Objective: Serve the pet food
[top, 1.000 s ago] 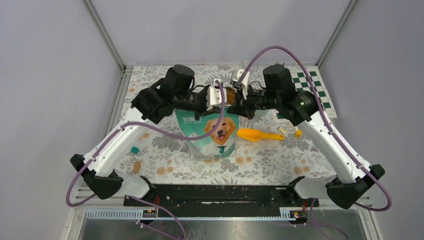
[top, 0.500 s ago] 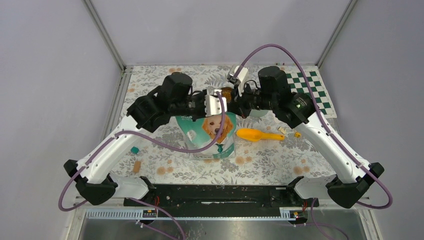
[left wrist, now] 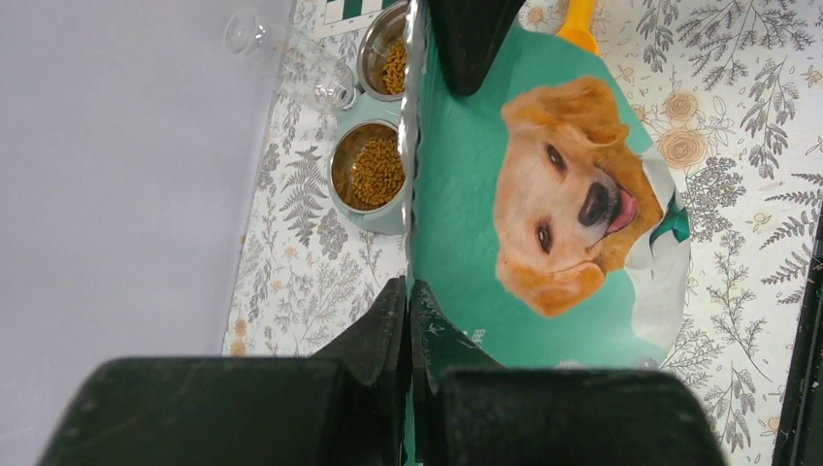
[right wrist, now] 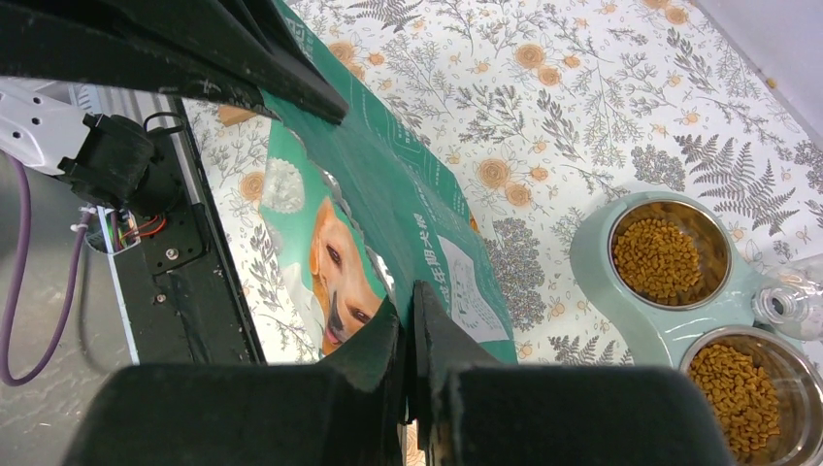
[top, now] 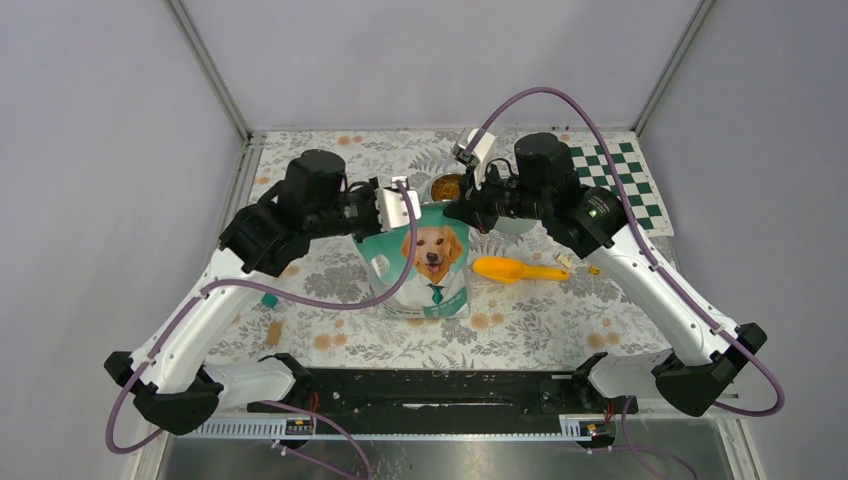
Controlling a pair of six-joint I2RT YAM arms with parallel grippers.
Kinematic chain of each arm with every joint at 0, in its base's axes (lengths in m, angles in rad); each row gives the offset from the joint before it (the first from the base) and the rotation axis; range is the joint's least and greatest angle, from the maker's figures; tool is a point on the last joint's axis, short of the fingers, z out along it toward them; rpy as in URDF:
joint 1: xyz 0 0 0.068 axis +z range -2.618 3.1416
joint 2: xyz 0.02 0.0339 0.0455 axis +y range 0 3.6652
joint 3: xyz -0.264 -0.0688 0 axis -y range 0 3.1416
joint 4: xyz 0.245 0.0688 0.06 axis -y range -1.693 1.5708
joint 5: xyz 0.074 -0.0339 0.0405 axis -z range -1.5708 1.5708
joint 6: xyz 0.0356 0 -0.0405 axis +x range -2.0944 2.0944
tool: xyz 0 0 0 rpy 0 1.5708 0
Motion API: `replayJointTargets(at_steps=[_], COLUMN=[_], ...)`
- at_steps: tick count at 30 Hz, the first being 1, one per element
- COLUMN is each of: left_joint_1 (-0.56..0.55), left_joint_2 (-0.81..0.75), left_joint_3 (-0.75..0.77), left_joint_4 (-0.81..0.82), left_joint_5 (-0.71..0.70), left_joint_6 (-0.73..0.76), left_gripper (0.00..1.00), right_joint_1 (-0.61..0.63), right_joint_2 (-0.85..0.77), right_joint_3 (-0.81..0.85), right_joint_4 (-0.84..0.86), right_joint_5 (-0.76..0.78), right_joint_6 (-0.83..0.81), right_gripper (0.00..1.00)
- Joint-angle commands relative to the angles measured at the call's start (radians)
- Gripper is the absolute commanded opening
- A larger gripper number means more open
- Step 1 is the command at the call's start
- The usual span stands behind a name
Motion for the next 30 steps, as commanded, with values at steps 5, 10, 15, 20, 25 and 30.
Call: replayJointTargets(at_steps=[5, 10, 15, 20, 25, 30], left_joint_1=[0.181, 0.222, 0.269, 0.298, 0.301, 0.300], left_joint_2=[-0.142, -0.170, -0.226, -0.268, -0.282, -0.247], left_joint_3=[-0.010, -0.068, -0.080, -0.101, -0.081, -0.021], left_joint_4=[-0.283, -0.292, -0.287, -0.268, -0.224, -0.163], left_joint_5=[-0.334, -0.428, -0.440, -0.513, -0.463, -0.252], left_joint_6=[0.052, 0.089, 0.100, 0.104, 0.075, 0.028], left_gripper=[0.00, 0.00, 0.00, 0.00, 0.00, 0.29], right_joint_1=[-0.075, -0.075, -0.076, -0.075, -0.075, -0.075], right_joint_2=[-0.141, -0.145, -0.141, -0.140, -0.115, -0.026], right_joint_3=[0.055, 0.066, 0.077, 0.085, 0.104, 0.193], right_joint_4=[0.036, 0.035, 0.028, 0.025, 0.013, -0.070], right_joint_5=[0.215, 0.194, 0.166, 0.134, 0.002, -0.106], right_joint_6=[-0.037, -0.047, -0.053, -0.064, -0.058, -0.029], right_gripper=[0.00, 0.00, 0.00, 0.00, 0.00, 0.39])
